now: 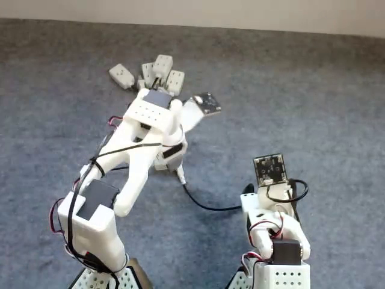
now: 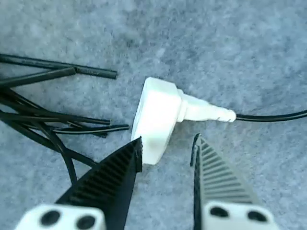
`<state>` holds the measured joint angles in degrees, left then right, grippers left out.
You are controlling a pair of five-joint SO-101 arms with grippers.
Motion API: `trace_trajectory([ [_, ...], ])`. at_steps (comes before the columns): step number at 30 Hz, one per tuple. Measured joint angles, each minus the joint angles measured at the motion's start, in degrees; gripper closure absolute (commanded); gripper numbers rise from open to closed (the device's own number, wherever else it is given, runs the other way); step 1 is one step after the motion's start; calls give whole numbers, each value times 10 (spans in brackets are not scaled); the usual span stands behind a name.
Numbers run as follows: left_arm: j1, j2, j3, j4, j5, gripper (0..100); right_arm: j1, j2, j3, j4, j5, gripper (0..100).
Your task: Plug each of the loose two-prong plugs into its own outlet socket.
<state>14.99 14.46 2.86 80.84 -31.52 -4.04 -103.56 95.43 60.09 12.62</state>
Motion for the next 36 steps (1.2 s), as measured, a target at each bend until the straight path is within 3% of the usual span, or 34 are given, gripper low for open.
trace_trajectory([
  [8, -3, 19, 38, -76, 0, 848, 0, 0, 0, 0, 0, 666],
  [19, -3, 46, 38, -83, -4, 880, 3, 0, 0, 0, 0, 666],
  [27, -25, 54, 14, -86, -4, 709, -3, 0, 0, 0, 0, 666],
  [34, -32, 59, 15, -86, -24, 710, -3, 0, 0, 0, 0, 666],
  [36, -32, 59, 22, -86, -32, 762, -3, 0, 0, 0, 0, 666],
])
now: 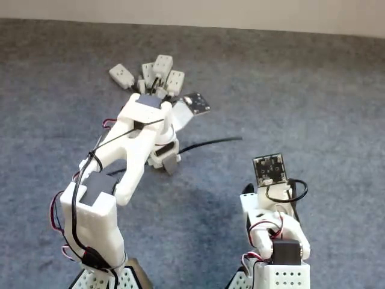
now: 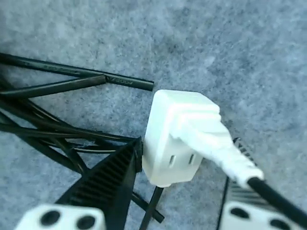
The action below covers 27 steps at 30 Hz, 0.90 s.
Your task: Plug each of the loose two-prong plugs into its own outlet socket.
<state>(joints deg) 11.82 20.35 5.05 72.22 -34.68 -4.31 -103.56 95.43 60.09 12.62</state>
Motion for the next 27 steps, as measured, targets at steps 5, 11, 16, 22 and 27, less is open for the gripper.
trace_trajectory([
  [5, 0, 1, 11, 0, -4, 966, 0, 0, 0, 0, 0, 666],
  [11, 4, 1, 11, 1, -4, 986, 0, 0, 0, 0, 0, 666],
  [16, -4, 1, -23, 48, -3, 987, 0, 0, 0, 0, 0, 666],
  [22, -55, -28, -160, 164, -3, 996, 0, 0, 0, 0, 0, 666],
  [27, -113, -33, -290, 255, -4, 996, 0, 0, 0, 0, 0, 666],
])
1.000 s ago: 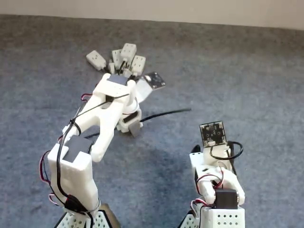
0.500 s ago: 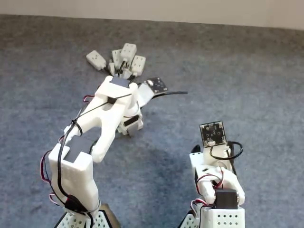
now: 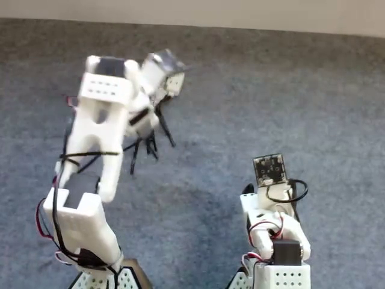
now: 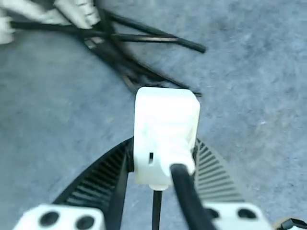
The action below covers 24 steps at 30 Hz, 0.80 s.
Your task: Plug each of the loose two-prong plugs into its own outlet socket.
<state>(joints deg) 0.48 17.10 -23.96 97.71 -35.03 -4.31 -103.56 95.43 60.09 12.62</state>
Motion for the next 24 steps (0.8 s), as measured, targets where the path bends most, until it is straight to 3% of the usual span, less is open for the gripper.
trace_trajectory([
  [6, -103, 0, -44, 7, -1, 996, 0, 0, 0, 0, 0, 666],
  [16, -323, 137, -142, -102, -1, 996, -1, 0, 0, 0, 1, 666],
  [24, -386, 346, -366, -113, -1, 994, -1, 0, 0, 0, 1, 666],
])
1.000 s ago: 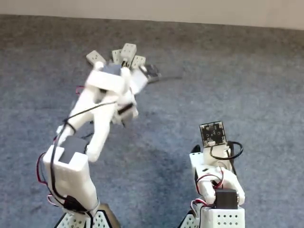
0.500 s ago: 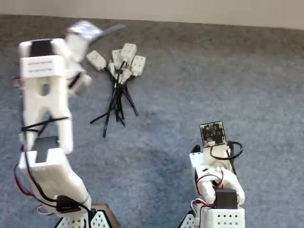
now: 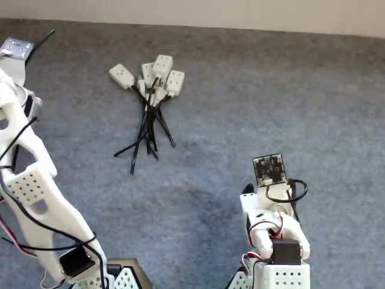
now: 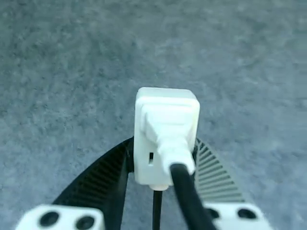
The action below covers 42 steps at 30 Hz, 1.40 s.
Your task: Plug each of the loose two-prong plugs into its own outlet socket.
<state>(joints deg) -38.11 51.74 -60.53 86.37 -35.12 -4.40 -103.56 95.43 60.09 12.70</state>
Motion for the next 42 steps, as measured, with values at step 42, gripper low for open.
trace_trajectory([
  [42, 46, -72, -156, 139, 19, 705, -1, 0, 0, 0, 0, 666],
])
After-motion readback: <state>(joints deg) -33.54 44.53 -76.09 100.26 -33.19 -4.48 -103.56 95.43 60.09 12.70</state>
